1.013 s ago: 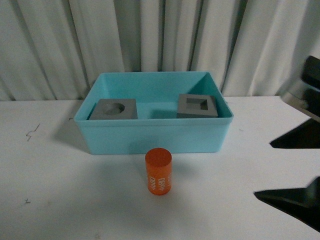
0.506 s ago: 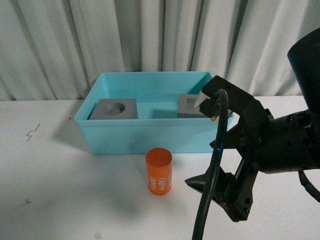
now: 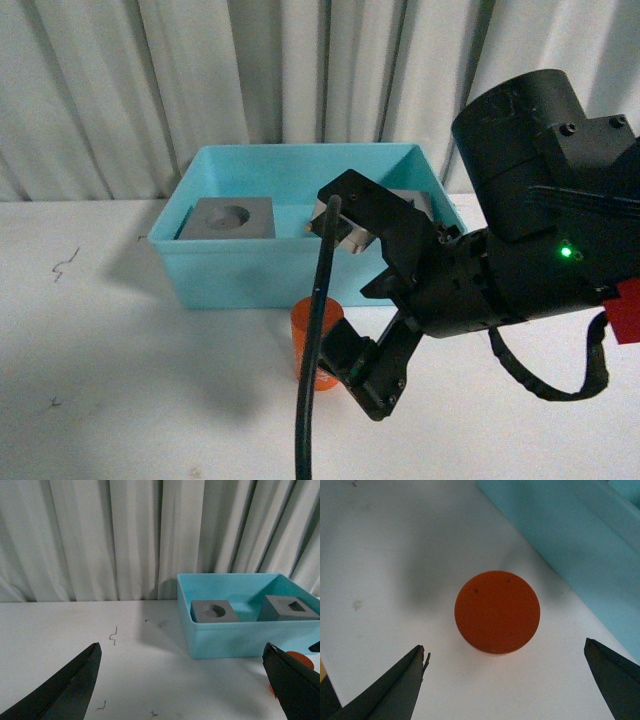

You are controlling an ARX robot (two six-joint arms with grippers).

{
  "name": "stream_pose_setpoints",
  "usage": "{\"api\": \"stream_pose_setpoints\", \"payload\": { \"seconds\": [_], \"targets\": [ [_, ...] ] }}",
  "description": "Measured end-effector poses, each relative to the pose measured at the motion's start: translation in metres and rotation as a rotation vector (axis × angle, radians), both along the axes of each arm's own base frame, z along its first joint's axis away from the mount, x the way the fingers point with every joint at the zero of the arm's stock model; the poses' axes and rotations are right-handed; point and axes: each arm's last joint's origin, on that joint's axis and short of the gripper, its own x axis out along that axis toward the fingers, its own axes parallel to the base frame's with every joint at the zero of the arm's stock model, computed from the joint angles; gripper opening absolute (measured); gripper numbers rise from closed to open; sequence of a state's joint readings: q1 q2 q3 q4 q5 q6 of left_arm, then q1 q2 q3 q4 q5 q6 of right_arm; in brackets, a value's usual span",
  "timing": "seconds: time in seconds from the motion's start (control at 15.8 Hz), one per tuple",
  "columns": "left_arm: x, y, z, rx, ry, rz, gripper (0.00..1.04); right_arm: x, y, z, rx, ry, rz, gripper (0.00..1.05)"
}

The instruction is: Place gray and orange parts in blue box

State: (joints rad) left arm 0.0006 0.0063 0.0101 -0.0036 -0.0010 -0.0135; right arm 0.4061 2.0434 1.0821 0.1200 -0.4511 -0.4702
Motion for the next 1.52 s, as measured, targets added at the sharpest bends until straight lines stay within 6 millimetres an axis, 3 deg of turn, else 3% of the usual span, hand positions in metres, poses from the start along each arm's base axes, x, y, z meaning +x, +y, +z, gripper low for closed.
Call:
{"api": "stream_pose_setpoints", "payload": {
  "seconds": [0.44, 0.51, 0.76, 0.82, 1.08, 1.14, 1.33, 1.39, 1.46, 1.52],
  "targets": [
    [0.0, 0.0, 0.0, 0.0, 0.0, 0.0, 0.98, 0.007, 0.023, -0.002, 0.001, -0.003, -0.014, 0.98],
    [0.0, 0.0, 0.0, 0.0, 0.0, 0.0, 0.98, 0.007, 0.024, -0.001, 0.003, -0.002, -0.017, 0.95],
    [0.0, 0.0, 0.0, 0.0, 0.0, 0.0, 0.98, 0.002, 0.025, -0.005, -0.009, 0.006, -0.018, 0.52],
    [0.0, 0.0, 0.0, 0.0, 0.0, -0.001, 0.98, 0.0, 0.024, -0.004, -0.012, 0.002, -0.024, 0.47],
    [0.0, 0.0, 0.0, 0.0, 0.0, 0.0, 0.98, -0.012, 0.017, 0.007, -0.003, -0.03, -0.063, 0.46],
    [0.0, 0.0, 0.0, 0.0, 0.0, 0.0, 0.98, -0.016, 0.015, 0.016, 0.016, -0.051, -0.074, 0.46],
    [0.0, 0.0, 0.0, 0.0, 0.0, 0.0, 0.98, -0.03, -0.001, 0.096, 0.235, -0.239, -0.172, 0.46],
    [0.0, 0.0, 0.0, 0.0, 0.0, 0.0, 0.98, -0.043, -0.026, 0.16, 0.404, -0.404, -0.327, 0.46],
    [0.0, 0.0, 0.0, 0.0, 0.0, 0.0, 0.98, -0.043, -0.036, 0.177, 0.457, -0.456, -0.412, 0.46],
    [0.0, 0.0, 0.0, 0.0, 0.0, 0.0, 0.98, -0.037, -0.04, 0.183, 0.468, -0.474, -0.462, 0.46]
  ]
}}
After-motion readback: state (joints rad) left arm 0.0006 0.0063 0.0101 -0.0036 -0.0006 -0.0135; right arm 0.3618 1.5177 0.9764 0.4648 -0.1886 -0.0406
